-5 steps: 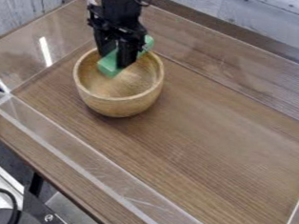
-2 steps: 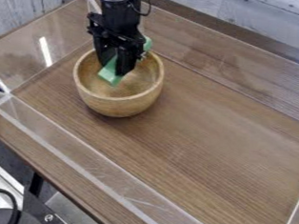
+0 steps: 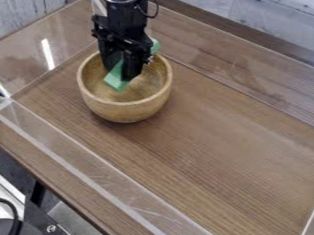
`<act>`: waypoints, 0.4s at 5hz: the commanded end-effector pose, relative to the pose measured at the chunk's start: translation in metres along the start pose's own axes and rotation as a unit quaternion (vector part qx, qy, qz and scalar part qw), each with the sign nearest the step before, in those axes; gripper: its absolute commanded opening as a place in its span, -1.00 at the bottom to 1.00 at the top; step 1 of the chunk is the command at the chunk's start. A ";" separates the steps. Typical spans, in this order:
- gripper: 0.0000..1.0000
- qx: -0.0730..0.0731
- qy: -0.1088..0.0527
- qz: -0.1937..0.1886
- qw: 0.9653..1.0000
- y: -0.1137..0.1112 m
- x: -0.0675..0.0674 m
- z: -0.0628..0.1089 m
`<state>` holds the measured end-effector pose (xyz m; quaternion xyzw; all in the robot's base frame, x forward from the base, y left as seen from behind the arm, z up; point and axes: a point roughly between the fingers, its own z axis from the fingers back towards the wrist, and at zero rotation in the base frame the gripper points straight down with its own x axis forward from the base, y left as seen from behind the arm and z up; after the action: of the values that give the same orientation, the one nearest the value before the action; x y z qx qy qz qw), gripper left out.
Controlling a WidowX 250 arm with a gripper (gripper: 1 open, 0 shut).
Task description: Put the green block in the brown bowl
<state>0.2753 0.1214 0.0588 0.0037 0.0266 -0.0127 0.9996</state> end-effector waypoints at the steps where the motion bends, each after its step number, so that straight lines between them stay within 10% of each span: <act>1: -1.00 0.009 -0.018 0.003 1.000 0.005 0.004 0.010; 2: -1.00 0.007 -0.017 0.004 1.000 0.004 0.005 0.009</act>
<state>0.2756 0.1215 0.0587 0.0038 0.0266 -0.0111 0.9996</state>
